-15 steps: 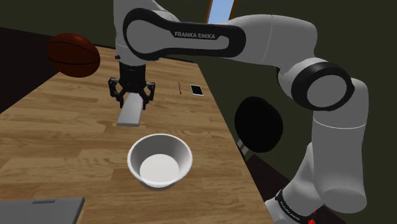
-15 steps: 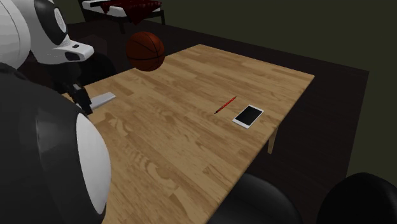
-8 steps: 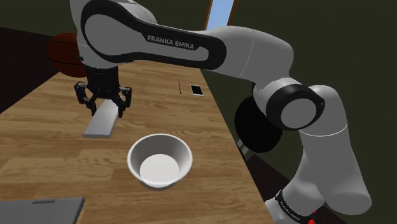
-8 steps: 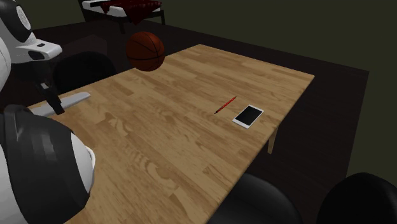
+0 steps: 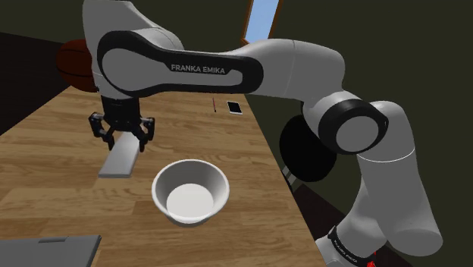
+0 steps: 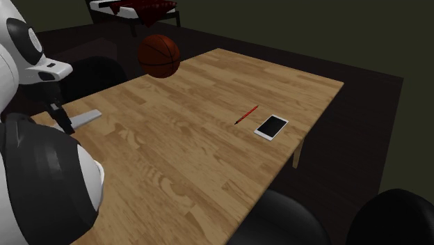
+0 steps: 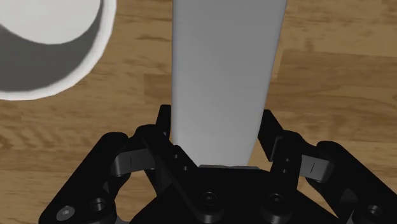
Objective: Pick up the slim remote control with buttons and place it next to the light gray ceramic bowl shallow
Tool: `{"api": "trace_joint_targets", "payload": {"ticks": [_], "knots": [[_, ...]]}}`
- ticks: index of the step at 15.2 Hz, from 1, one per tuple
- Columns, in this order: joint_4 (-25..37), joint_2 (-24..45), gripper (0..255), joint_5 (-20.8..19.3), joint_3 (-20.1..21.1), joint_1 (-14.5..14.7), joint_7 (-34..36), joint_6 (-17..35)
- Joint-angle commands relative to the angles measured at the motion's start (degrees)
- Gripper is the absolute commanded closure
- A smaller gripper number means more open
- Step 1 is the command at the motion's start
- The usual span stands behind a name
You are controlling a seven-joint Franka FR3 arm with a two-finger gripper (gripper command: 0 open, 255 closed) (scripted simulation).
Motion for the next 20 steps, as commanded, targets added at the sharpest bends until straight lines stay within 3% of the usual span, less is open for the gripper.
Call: {"api": "trace_joint_targets", "payload": {"ticks": [1,20], "knots": [[-1.5,0.0,255,0.0,0.0,-0.1,0.1,1.6],[-12.5,1.7,255,-0.5,-0.3,-0.8,0.7,14.2]]}}
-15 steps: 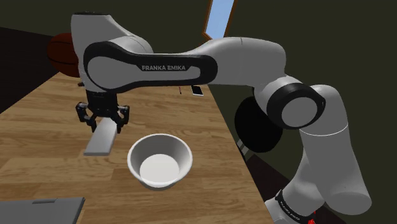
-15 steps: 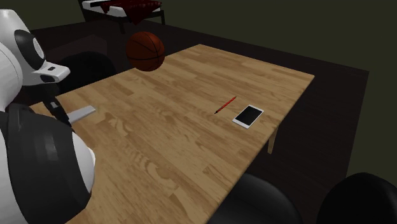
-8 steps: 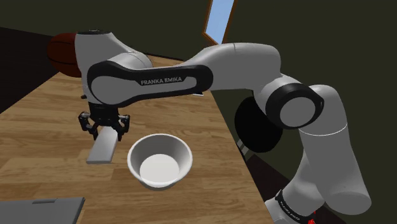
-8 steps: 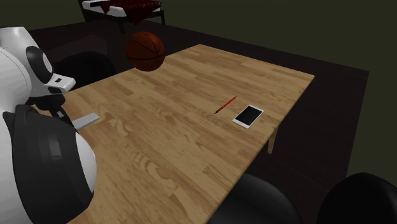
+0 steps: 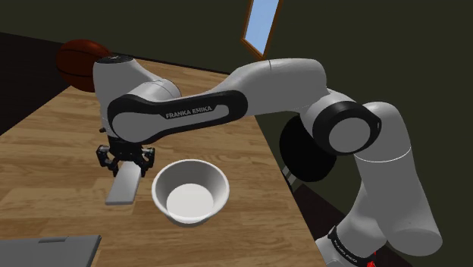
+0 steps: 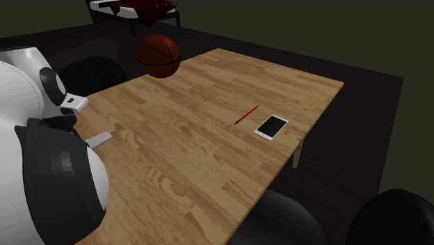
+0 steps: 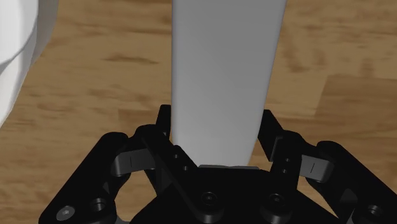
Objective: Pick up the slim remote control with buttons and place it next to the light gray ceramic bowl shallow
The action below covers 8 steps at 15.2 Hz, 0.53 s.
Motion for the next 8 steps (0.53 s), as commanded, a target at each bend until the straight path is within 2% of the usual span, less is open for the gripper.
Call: {"api": "trace_joint_targets", "payload": {"ticks": [1,6,7,8], "knots": [[-0.2,0.0,255,0.0,0.0,0.0,0.0,0.2],[-0.2,0.0,255,0.0,0.0,0.0,0.0,0.2],[-0.2,0.0,0,0.0,0.0,0.0,0.0,0.2],[-0.2,0.0,0,0.0,0.0,0.0,0.0,0.2]]}}
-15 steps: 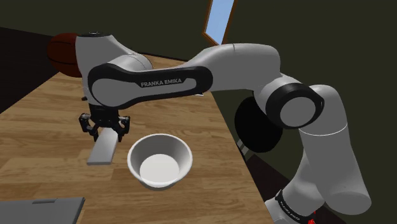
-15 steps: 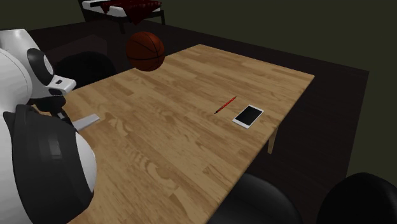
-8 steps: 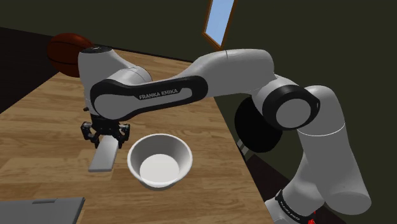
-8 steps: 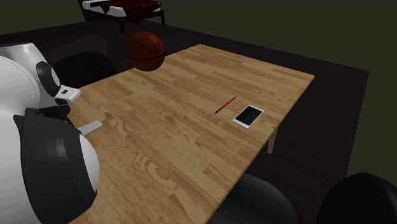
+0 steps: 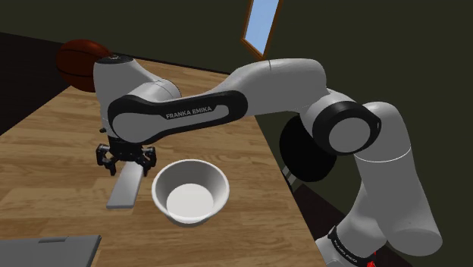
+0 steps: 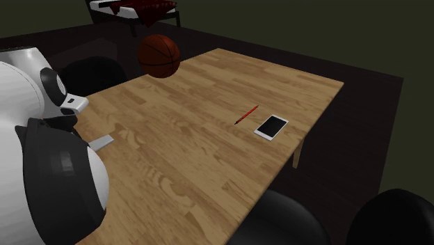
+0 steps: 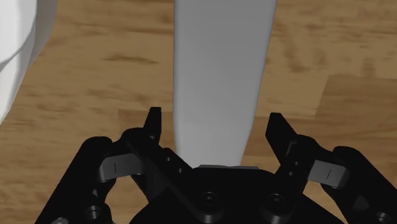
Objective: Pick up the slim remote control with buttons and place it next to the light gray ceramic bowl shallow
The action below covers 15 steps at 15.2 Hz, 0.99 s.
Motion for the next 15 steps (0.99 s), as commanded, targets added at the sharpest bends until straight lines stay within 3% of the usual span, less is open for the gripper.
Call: {"api": "trace_joint_targets", "payload": {"ticks": [1,4,8,15], "knots": [[0.0,0.0,0,0.0,0.0,0.0,0.0,0.0],[0.0,0.0,0,0.0,0.0,0.0,0.0,0.0],[5.0,-1.4,0,0.4,0.2,0.2,-0.3,-6.3],[5.0,-1.4,0,0.4,0.2,0.2,-0.3,-6.3]]}}
